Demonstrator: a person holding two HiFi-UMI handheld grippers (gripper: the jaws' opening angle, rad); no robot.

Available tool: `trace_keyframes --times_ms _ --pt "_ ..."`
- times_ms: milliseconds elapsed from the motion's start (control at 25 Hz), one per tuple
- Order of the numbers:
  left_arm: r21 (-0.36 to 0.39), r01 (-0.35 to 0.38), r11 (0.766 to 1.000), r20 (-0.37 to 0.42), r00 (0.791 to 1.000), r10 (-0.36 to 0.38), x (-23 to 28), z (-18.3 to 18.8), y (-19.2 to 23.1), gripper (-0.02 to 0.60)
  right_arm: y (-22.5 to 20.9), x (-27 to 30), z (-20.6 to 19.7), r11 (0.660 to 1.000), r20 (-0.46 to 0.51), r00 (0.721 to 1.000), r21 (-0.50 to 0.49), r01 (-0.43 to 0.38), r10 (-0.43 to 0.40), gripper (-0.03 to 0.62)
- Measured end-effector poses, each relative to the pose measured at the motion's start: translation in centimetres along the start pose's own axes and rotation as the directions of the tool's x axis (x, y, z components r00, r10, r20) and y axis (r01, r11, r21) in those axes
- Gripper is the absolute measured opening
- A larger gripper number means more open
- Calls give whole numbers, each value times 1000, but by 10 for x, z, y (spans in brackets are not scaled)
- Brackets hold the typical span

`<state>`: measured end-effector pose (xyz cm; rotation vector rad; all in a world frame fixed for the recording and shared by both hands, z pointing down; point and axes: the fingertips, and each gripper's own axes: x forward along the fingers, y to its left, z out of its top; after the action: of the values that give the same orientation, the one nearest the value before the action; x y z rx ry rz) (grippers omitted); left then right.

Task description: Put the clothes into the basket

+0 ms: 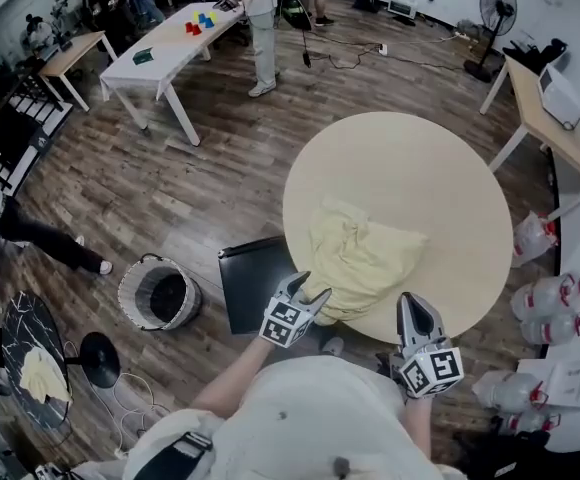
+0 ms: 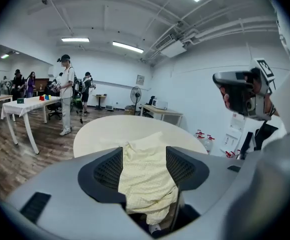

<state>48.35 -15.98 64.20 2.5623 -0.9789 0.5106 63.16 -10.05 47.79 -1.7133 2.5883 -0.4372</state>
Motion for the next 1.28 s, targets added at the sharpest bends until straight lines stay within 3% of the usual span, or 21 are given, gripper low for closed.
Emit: trace_keyframes --times_ms 160,400,560,840,1080,1280 --pt "-32 -49 998 -128 991 44 43 -45 15 287 -29 1 1 1000 -20 1000 -6 -1 1 9" --pt "-170 -122 978 -263 962 74 114 -87 44 363 -72 2 0 1000 -58 998 -6 13 -14 9" --pt "-150 -150 977 -324 941 95 147 -96 49 385 -98 3 -4 1000 -62 998 -2 20 -20 9" --pt "-175 -244 954 -413 898 154 181 -126 54 385 -127 8 -4 999 -65 997 2 50 -50 9" --pt "-148 -254 956 -428 888 170 191 -132 49 385 -147 -4 -10 994 -78 992 30 102 -100 9" --pt "-92 -245 965 -424 887 185 201 -133 55 381 -151 1 -12 995 -79 992 30 98 -96 9"
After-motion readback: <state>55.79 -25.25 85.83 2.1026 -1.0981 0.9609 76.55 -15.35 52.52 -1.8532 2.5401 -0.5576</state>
